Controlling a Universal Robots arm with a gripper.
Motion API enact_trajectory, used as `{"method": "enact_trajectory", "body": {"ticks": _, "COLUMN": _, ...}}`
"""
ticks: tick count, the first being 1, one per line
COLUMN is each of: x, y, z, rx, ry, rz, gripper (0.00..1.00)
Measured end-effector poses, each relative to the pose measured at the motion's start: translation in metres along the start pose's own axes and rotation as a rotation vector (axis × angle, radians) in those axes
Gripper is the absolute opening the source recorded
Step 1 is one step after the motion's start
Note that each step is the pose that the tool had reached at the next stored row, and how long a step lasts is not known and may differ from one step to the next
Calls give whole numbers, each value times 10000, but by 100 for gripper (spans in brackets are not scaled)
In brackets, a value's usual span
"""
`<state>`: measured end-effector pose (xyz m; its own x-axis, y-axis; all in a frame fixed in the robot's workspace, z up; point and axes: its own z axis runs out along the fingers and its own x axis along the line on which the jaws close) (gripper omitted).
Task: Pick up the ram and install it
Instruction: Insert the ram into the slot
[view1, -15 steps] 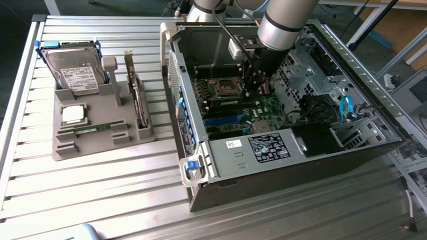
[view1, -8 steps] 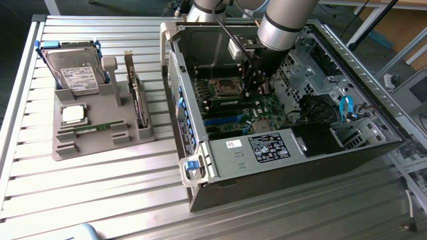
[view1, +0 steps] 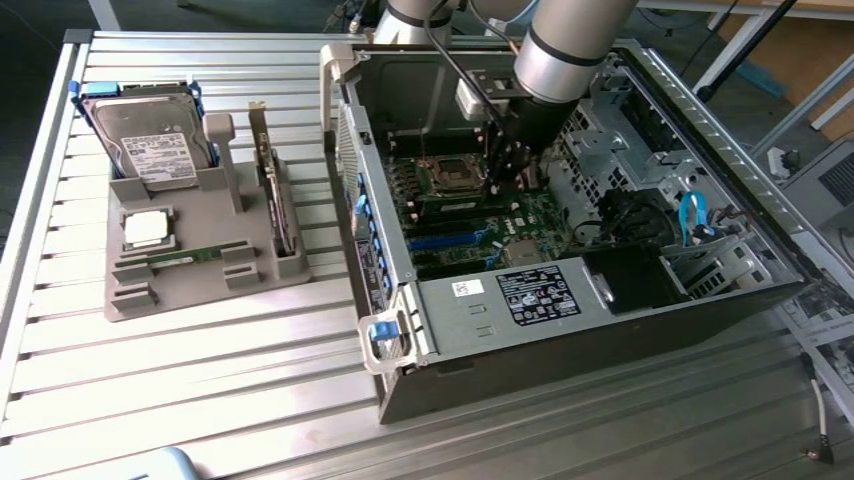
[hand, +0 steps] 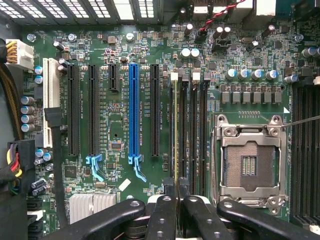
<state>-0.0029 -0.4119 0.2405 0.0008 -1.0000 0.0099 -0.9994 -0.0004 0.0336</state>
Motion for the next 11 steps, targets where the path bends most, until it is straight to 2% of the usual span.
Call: {"method": "enact_trajectory", "body": {"ticks": 11, "x": -4, "y": 0, "z": 11, "rx": 1, "ry": 0, "rz": 5, "gripper": 12}}
